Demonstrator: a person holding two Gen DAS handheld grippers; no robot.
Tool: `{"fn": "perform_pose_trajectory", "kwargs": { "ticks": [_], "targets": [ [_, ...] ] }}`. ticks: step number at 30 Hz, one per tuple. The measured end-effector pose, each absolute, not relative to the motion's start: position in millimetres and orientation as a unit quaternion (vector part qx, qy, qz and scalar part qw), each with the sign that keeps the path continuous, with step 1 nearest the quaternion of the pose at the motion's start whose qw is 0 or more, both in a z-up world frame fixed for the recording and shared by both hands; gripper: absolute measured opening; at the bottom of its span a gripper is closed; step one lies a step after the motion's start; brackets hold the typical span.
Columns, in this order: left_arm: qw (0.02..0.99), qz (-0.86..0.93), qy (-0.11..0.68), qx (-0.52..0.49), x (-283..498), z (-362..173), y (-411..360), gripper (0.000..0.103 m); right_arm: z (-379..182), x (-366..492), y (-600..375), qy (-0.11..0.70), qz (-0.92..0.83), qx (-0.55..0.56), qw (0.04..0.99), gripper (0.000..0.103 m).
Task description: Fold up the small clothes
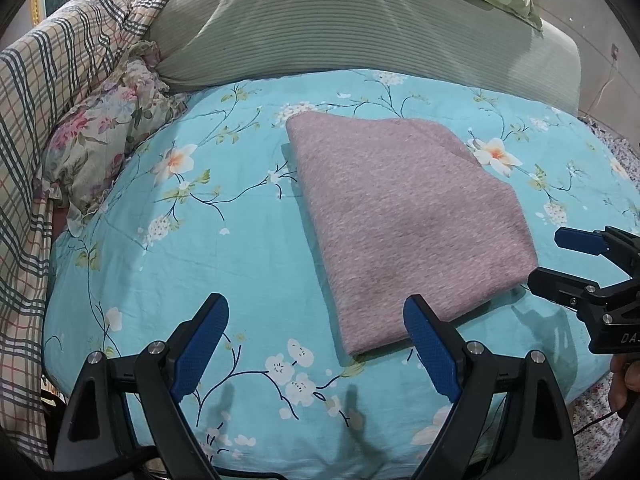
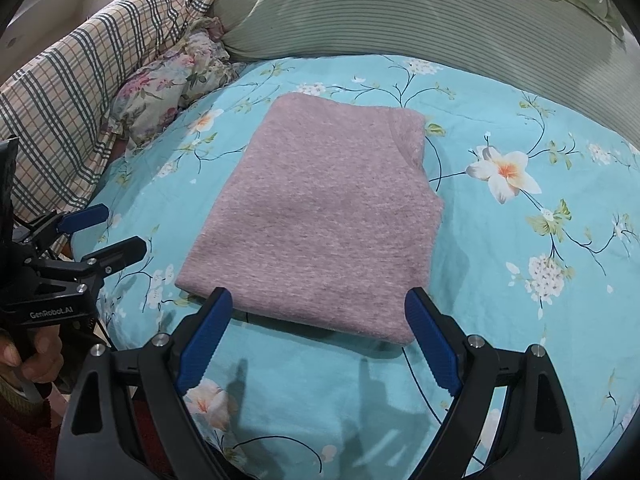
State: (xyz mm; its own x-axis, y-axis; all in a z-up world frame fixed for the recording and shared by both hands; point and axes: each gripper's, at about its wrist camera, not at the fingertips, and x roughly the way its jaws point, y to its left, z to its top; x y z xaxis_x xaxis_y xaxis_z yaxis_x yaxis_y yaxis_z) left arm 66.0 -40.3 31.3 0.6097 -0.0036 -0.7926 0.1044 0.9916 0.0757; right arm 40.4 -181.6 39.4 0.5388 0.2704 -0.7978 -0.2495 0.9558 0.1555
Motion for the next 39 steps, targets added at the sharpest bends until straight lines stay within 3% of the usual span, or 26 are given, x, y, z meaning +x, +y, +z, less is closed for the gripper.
{"fn": "perform_pose_trajectory", "kwargs": {
  "ticks": [39],
  "targets": [
    [0.897,-0.033,0.438,0.060,69.5,35.4,-42.6,0.090,44.5,42.9,-180.1,0.456,0.150,0.014,0.877,0.088]
  ]
}}
